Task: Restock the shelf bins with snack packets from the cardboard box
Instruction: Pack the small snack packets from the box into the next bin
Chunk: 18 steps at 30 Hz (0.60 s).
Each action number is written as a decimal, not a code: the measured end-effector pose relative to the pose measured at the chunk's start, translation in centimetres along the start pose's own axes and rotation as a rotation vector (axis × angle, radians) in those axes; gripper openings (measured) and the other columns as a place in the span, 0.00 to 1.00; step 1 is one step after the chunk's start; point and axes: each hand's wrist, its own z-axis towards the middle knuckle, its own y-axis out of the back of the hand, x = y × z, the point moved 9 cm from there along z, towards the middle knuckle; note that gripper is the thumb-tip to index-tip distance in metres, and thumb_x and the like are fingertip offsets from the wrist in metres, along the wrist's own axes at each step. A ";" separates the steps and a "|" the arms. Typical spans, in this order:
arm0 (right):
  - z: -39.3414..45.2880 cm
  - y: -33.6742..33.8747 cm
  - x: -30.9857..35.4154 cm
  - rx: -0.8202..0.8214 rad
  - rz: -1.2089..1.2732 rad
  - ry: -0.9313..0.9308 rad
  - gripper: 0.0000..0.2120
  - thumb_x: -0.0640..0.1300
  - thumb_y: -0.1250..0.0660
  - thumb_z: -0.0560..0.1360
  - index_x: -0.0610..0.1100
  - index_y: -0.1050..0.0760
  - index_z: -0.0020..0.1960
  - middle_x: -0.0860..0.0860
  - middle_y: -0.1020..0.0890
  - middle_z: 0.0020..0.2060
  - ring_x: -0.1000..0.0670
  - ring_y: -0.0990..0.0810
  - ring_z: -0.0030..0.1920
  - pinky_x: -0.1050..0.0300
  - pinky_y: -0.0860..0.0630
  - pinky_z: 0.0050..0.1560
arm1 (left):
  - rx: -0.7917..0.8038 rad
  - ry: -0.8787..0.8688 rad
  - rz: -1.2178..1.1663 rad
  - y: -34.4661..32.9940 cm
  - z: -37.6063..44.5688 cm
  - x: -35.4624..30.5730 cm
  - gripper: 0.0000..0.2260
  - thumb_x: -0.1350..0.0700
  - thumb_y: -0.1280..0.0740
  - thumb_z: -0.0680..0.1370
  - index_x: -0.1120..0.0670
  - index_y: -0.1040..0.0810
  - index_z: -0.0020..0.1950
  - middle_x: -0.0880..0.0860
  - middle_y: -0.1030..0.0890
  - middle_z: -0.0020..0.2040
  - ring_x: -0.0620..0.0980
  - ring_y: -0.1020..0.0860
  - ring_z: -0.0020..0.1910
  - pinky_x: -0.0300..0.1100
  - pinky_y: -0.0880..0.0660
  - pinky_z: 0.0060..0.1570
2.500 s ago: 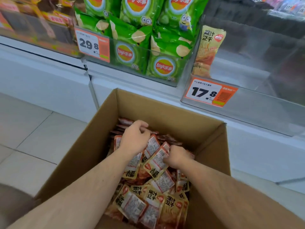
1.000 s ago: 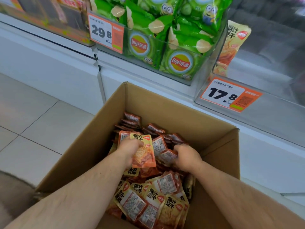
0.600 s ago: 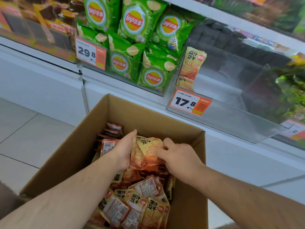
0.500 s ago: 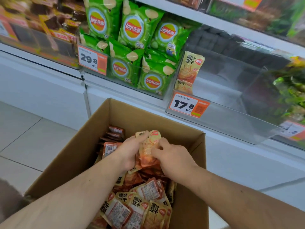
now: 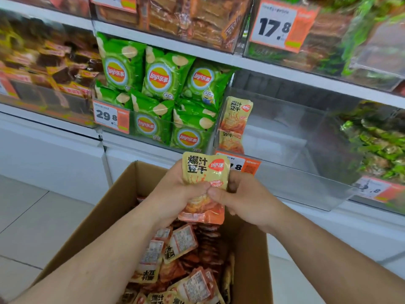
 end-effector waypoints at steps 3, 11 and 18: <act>-0.1 1.4 -0.3 -0.021 0.086 -0.044 0.03 0.42 0.31 0.77 0.45 0.19 0.50 0.55 0.18 0.33 0.60 0.31 0.23 0.66 0.35 0.27 | 0.028 0.043 -0.011 -1.5 0.7 -0.9 0.18 0.71 0.32 0.76 0.55 0.26 0.61 0.58 0.16 0.52 0.56 0.17 0.51 0.51 0.20 0.53; 0.4 7.5 2.1 -0.181 0.219 -0.196 0.05 0.37 0.34 0.78 0.39 0.22 0.44 0.50 0.22 0.26 0.57 0.35 0.20 0.65 0.45 0.22 | -0.101 0.004 -0.076 -3.0 5.6 -4.7 0.06 0.57 0.36 0.81 0.51 0.21 0.54 0.51 0.15 0.48 0.52 0.18 0.46 0.50 0.24 0.48; 8.2 16.1 1.1 -0.400 -0.002 -0.315 0.08 0.43 0.30 0.76 0.46 0.28 0.40 0.49 0.32 0.24 0.53 0.41 0.25 0.62 0.47 0.27 | -0.297 -0.244 0.698 -1.1 11.0 -6.8 0.16 0.52 0.30 0.76 0.50 0.23 0.64 0.50 0.25 0.57 0.48 0.24 0.55 0.43 0.27 0.56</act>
